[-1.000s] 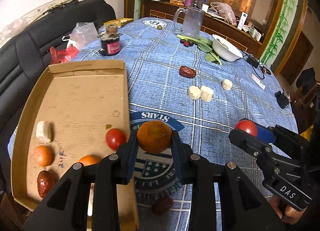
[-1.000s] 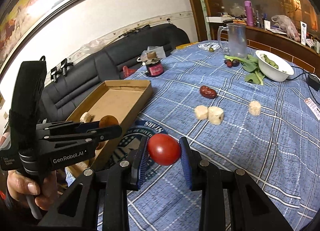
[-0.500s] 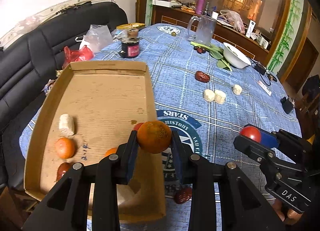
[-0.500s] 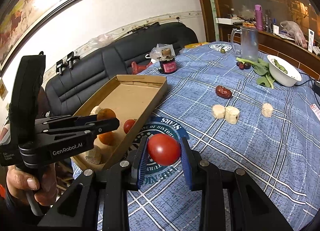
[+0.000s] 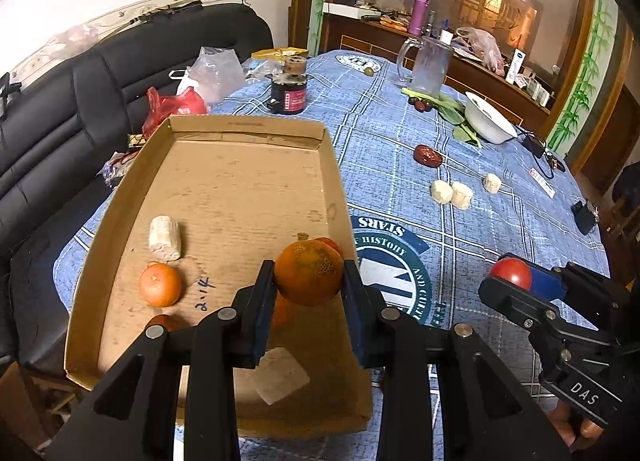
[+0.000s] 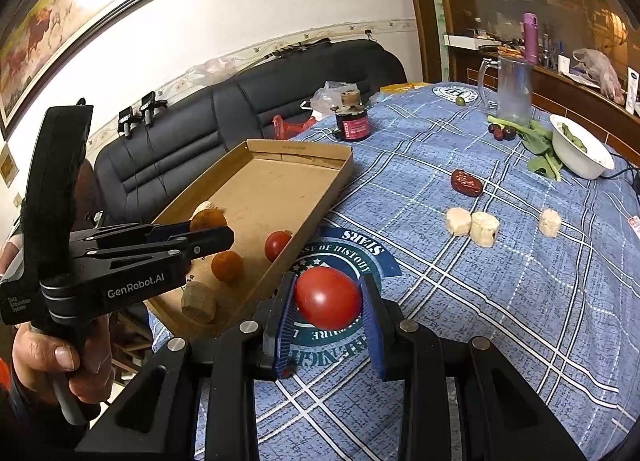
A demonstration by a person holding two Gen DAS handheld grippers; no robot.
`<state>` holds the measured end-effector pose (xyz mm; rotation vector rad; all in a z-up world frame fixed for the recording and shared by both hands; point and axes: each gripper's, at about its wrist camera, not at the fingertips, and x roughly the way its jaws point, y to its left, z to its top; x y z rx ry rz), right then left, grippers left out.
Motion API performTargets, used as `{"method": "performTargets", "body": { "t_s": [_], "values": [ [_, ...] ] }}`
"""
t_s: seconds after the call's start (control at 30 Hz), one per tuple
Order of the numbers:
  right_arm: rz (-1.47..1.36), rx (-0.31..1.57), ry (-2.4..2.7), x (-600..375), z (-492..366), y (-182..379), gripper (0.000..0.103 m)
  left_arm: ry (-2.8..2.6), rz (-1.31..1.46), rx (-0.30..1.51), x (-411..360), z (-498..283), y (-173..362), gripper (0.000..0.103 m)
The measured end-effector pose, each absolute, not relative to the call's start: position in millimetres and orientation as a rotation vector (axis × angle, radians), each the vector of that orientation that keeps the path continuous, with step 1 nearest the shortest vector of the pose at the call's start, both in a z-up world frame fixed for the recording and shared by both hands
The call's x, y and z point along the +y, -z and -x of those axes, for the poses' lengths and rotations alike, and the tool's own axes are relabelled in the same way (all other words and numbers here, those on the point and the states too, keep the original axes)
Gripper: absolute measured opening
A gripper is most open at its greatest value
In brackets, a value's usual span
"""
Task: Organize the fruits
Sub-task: 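Carry tangerine in left tool and tomato in right tool over tray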
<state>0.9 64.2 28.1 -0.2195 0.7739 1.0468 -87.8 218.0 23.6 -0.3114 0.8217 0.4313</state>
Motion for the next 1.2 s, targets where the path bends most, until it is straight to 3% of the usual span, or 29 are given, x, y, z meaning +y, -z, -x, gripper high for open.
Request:
{"method": "performTargets", "body": {
  "t_s": [1.2],
  "values": [
    [0.313, 0.782, -1.175, 155.1, 4.1, -22.3, 0.031, -0.479, 0.411, 0.824, 295.0, 97.4, -21.6, 0.03]
  ]
}}
